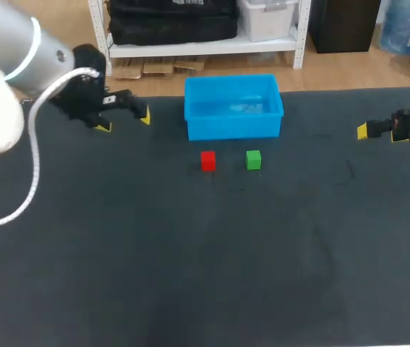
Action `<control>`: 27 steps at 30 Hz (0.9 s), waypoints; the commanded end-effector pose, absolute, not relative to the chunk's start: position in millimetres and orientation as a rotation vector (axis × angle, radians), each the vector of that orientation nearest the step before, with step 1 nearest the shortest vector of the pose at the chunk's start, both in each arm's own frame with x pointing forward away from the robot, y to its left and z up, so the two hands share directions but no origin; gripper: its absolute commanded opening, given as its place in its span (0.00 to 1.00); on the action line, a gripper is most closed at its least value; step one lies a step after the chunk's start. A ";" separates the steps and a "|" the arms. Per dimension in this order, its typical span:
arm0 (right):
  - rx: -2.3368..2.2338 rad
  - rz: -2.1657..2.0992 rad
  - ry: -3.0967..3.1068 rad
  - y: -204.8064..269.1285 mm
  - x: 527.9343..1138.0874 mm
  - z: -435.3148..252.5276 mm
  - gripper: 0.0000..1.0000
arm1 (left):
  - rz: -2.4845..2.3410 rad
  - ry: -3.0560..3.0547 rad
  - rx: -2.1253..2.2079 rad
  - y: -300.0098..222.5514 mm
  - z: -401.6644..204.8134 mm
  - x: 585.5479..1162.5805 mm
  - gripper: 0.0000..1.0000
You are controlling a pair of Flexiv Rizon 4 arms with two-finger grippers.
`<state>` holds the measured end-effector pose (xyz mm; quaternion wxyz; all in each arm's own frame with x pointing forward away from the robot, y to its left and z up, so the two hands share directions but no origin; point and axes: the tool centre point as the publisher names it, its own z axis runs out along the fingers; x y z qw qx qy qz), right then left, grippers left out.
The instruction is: Use the left arm to pick the red cube and place it into the blue plastic box first, then use the right arm to grasp the green cube and put it into the same blue plastic box after the first action is fully finished.
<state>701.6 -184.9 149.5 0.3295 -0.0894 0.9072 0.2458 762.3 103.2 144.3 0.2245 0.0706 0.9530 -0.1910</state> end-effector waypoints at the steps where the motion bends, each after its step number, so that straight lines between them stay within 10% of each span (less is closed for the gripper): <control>1: -0.234 0.641 2.374 -185.1 701.1 149.7 1.00 | -0.378 2.685 0.162 87.8 141.5 775.2 1.00; 27: -0.234 0.641 2.374 -185.1 701.1 149.7 1.00 | -0.197 2.794 0.105 51.3 129.4 805.5 1.00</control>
